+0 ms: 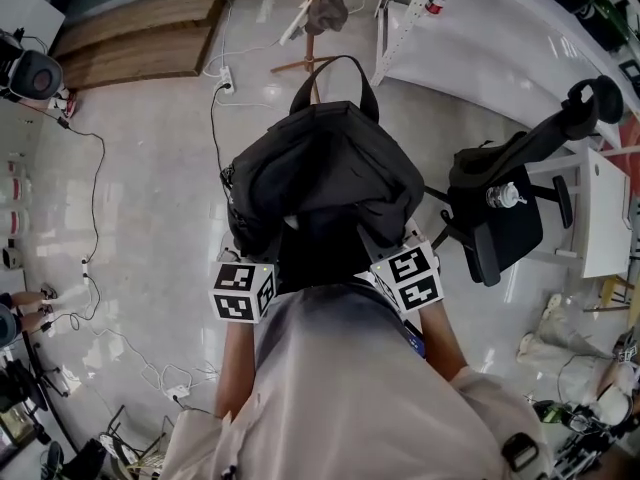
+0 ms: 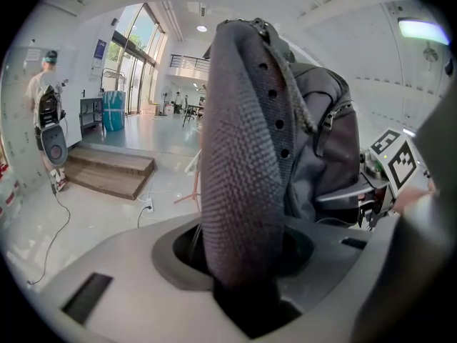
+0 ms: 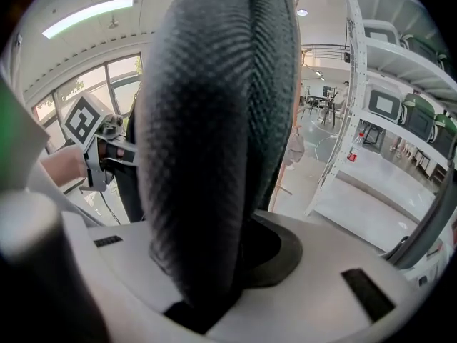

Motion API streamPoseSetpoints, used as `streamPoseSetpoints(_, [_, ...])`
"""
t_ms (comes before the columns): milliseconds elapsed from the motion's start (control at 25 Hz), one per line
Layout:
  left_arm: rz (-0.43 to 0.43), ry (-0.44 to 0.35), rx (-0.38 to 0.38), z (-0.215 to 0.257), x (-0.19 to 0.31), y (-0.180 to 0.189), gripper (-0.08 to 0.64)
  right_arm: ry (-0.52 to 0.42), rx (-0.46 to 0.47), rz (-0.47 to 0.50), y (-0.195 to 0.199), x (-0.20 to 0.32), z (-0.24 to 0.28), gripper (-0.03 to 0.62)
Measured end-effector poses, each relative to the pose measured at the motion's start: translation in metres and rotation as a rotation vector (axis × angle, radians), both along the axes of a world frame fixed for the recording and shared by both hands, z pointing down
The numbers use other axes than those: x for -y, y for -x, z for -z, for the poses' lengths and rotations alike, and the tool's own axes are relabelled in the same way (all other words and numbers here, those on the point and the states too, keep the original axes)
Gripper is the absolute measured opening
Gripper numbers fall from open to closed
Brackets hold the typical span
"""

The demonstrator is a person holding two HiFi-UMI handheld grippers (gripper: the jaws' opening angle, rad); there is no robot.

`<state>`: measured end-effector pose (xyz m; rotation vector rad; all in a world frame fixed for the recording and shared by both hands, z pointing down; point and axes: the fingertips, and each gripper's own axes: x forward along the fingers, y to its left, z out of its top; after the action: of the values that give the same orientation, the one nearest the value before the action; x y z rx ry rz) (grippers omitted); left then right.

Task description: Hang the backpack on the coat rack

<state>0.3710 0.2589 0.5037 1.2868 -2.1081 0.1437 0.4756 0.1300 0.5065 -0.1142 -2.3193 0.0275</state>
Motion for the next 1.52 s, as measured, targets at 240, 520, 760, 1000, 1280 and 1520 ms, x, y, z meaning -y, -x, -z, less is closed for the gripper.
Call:
streamPoseSetpoints(240, [0.010, 0.001, -0.015, -0.001, -0.003, 0.053, 0.160, 0.016, -0.003, 0.003, 0.054, -0.002, -0.003, 0.114])
streamPoseSetpoints(520, [0.004, -0.016, -0.009, 0.006, -0.004, 0.113, 0.160, 0.007, 0.001, -0.001, 0.111, -0.004, 0.005, 0.115])
streamPoseSetpoints(760, [0.012, -0.061, 0.013, 0.020, -0.007, 0.156, 0.160, -0.021, 0.020, -0.016, 0.152, -0.008, 0.020, 0.115])
streamPoseSetpoints(1000, [-0.013, -0.088, 0.033, 0.030, -0.007, 0.191, 0.160, -0.045, 0.042, -0.040, 0.184, -0.011, 0.032, 0.115])
streamPoseSetpoints(1280, [-0.036, -0.111, 0.063, 0.045, -0.010, 0.227, 0.160, -0.053, 0.057, -0.051, 0.217, -0.016, 0.045, 0.115])
streamPoseSetpoints(1520, [-0.016, -0.131, 0.089, 0.055, -0.013, 0.252, 0.160, -0.073, 0.079, -0.029, 0.244, -0.017, 0.055, 0.117])
